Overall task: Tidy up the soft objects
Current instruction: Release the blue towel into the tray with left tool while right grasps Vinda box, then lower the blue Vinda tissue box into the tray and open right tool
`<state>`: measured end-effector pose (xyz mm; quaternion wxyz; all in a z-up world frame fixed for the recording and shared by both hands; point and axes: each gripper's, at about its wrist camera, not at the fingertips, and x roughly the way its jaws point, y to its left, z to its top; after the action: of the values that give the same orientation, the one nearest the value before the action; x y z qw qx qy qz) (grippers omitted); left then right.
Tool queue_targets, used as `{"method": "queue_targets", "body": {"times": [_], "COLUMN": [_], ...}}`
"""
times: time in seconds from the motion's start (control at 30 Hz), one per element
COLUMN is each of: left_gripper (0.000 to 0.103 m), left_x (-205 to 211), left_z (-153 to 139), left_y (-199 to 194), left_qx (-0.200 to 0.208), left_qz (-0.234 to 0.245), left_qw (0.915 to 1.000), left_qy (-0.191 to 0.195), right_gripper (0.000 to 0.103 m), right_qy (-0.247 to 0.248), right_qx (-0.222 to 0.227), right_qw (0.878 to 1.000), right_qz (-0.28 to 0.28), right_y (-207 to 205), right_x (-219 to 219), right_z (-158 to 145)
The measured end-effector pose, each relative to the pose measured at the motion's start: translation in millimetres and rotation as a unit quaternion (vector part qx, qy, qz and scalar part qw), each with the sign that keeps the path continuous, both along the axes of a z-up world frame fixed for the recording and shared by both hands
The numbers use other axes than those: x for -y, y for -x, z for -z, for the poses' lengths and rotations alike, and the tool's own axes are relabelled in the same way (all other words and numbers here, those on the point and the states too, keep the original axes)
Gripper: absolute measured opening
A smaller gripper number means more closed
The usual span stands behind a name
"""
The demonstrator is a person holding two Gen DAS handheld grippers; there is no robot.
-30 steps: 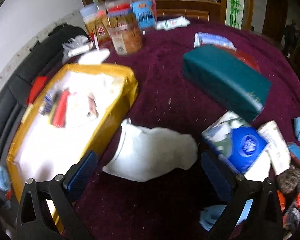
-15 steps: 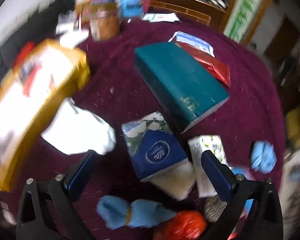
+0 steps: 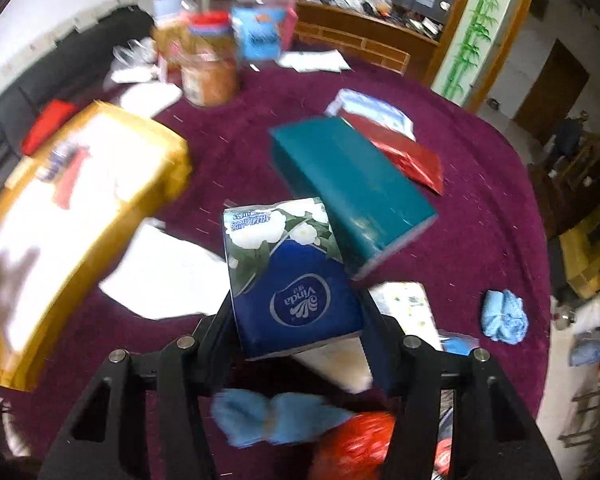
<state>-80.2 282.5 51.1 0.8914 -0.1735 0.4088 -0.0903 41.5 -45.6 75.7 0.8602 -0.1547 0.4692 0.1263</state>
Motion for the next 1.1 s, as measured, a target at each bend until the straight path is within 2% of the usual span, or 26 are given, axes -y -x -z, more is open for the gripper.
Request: {"method": "queue_targets", "body": {"times": [0.2, 0.27, 0.33, 0.4, 0.5, 0.63, 0.67, 0.77, 0.83, 0.97, 1.1], "left_gripper": [0.034, 0.048, 0.068, 0.07, 0.074, 0.074, 0.075, 0.078, 0.079, 0.079, 0.079], "left_x": [8.3, 10.5, 12.7, 8.6, -3.1, -28.6, -33.0, -49.2, -54.8, -58.2, -51.0], "left_z": [28.2, 39.5, 40.1, 35.6, 23.8, 12.1, 9.4, 0.8, -0.3, 4.2, 10.7], "left_y": [-61.6, -77.1, -85.6, -84.2, -66.4, -34.2, -28.9, -1.2, 8.8, 21.3, 19.4], "left_qx": [-0.08, -0.105, -0.101, -0.1, -0.071, -0.035, -0.027, 0.006, 0.016, 0.017, 0.004], "left_qz": [0.003, -0.005, -0.01, -0.015, -0.033, -0.071, -0.078, -0.109, -0.12, -0.122, -0.111], "left_qw": [0.9953, 0.9917, 0.9914, 0.9932, 0.9967, 0.9964, 0.996, 0.9926, 0.9908, 0.9898, 0.9915], "left_qy": [-0.053, -0.074, -0.083, -0.057, -0.021, 0.031, 0.036, 0.053, 0.06, 0.07, 0.068], "right_gripper": [0.055, 0.055, 0.055, 0.055, 0.055, 0.056, 0.055, 0.055, 0.053, 0.053, 0.056], "right_qy": [-0.067, -0.085, -0.091, -0.083, -0.069, -0.044, -0.034, -0.03, 0.002, 0.041, 0.032], "right_qx": [-0.006, -0.016, -0.027, -0.031, -0.049, -0.074, -0.063, -0.091, -0.093, -0.08, -0.073], "right_qw": [0.996, 0.992, 0.99, 0.988, 0.986, 0.985, 0.985, 0.983, 0.983, 0.987, 0.991], "right_qz": [-0.063, -0.087, -0.109, -0.124, -0.142, -0.152, -0.154, -0.156, -0.155, -0.136, -0.11], "right_y": [27.2, 31.7, 39.1, 44.3, 42.4, 42.0, 43.1, 38.7, 36.7, 19.9, -3.4], "right_x": [-54.7, -78.7, -103.6, -124.4, -151.5, -178.5, -183.5, -195.3, -205.2, -215.8, -215.4], "right_z": [-27.4, -29.1, -26.6, -21.7, -7.4, 15.1, 17.1, 29.8, 40.5, 56.0, 58.5]}}
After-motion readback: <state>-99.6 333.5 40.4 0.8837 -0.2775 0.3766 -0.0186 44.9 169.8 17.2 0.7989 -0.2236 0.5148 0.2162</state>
